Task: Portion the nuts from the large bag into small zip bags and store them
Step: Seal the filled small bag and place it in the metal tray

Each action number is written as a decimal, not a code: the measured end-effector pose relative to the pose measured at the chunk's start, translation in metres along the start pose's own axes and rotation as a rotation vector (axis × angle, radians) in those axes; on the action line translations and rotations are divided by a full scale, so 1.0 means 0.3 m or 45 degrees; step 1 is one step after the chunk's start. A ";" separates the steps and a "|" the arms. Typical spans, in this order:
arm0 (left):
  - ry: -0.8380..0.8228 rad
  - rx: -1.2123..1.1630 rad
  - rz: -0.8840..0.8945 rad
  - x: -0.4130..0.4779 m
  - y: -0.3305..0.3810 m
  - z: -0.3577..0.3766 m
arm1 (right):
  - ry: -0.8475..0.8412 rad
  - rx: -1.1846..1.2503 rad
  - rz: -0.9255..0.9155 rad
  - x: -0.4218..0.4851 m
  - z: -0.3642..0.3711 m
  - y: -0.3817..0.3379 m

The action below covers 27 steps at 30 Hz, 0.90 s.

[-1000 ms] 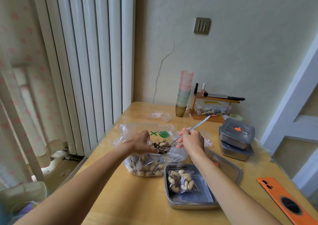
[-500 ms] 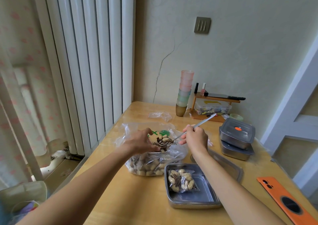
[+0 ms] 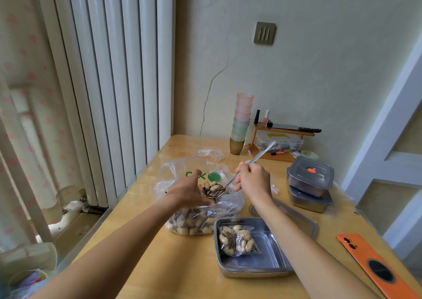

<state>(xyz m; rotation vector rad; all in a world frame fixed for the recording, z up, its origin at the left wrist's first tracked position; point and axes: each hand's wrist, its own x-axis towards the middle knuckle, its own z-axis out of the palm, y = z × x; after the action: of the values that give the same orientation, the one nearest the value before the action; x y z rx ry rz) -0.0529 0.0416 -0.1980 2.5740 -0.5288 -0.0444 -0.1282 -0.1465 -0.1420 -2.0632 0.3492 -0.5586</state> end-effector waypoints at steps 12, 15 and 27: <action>-0.101 0.017 0.065 -0.007 -0.003 0.002 | -0.134 -0.247 -0.330 0.005 0.031 -0.061; -0.082 -0.025 0.062 -0.002 -0.006 0.006 | -0.120 -0.253 -0.354 0.014 0.035 -0.066; -0.085 -0.310 0.084 -0.003 -0.005 0.023 | -0.168 -0.449 -0.498 0.079 0.019 -0.121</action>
<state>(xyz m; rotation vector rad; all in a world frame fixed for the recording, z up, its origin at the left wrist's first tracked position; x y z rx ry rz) -0.0539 0.0399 -0.2049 2.3229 -0.5939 -0.1620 -0.1041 -0.1343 -0.1077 -2.5187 -0.0437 -0.6211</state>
